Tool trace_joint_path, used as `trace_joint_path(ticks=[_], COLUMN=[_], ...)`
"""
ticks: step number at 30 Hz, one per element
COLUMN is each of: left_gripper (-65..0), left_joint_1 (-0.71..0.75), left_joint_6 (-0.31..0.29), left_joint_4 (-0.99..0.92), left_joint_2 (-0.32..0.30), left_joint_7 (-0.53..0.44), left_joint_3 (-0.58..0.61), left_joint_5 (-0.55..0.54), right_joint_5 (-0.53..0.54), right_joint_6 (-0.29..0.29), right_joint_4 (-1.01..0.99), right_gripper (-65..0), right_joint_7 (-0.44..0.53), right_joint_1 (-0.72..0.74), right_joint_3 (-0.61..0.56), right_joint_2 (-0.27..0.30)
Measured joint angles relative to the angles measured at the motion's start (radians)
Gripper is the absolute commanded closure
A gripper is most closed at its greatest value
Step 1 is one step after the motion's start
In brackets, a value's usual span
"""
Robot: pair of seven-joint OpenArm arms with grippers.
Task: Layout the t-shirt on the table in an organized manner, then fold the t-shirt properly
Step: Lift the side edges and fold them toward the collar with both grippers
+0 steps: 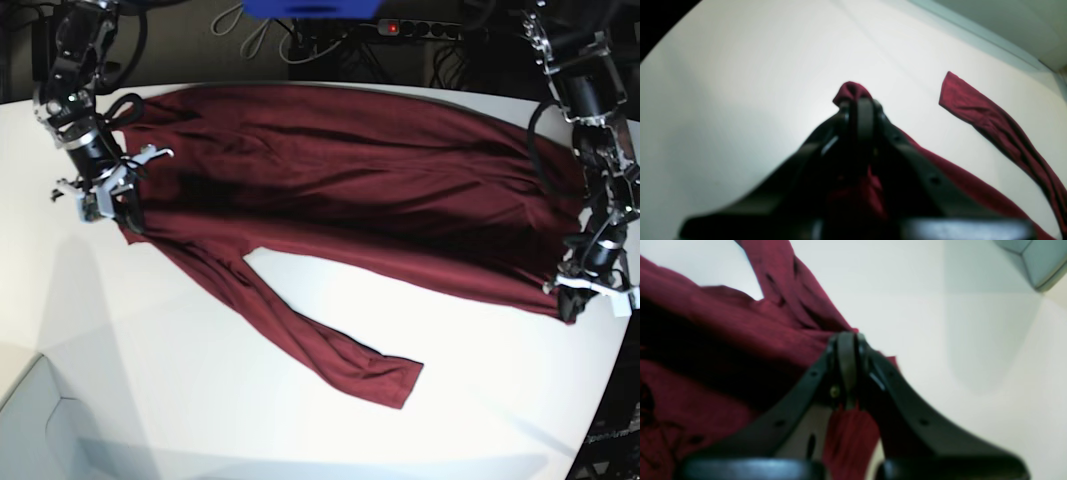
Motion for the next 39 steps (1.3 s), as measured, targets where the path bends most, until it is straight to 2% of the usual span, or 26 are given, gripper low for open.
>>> trace_joint_path(ticks=[5,14,24,28,36,39], left_gripper=[-0.1,-0.1,-0.1,-0.1,-0.1,-0.1], left_joint_1=[0.099,0.220,0.289,0.317,0.356,0.348], left_joint_6=[0.005,-0.001,0.000,-0.006,-0.005,-0.004], left_joint_4=[0.070,0.115,0.126,0.149,0.116,0.070], left_joint_2=[-0.006,-0.005,-0.005,-0.016,-0.009,-0.005], left_joint_7=[0.000,0.002,0.003,0.000,0.000,0.003], left_joint_3=[-0.075,-0.076,-0.080,-0.140,-0.140,-0.139], left_joint_5=[-0.006,-0.008,-0.020,-0.052,-0.048,-0.046], right_joint_5=[0.000,0.000,0.001,0.000,0.000,-0.002], right_joint_6=[-0.001,-0.001,-0.001,0.000,-0.001,-0.001], right_joint_4=[0.001,0.002,-0.007,-0.006,-0.006,-0.006], right_gripper=[0.0,0.0,0.0,0.0,0.0,0.0], right_joint_7=[0.008,0.002,0.006,0.007,0.008,0.003], right_joint_1=[-0.026,-0.117,-0.151,-0.151,-0.174,-0.176], right_joint_3=[0.005,-0.001,-0.002,-0.002,-0.003,-0.038], right_joint_2=[0.005,0.003,0.004,0.004,0.003,0.007])
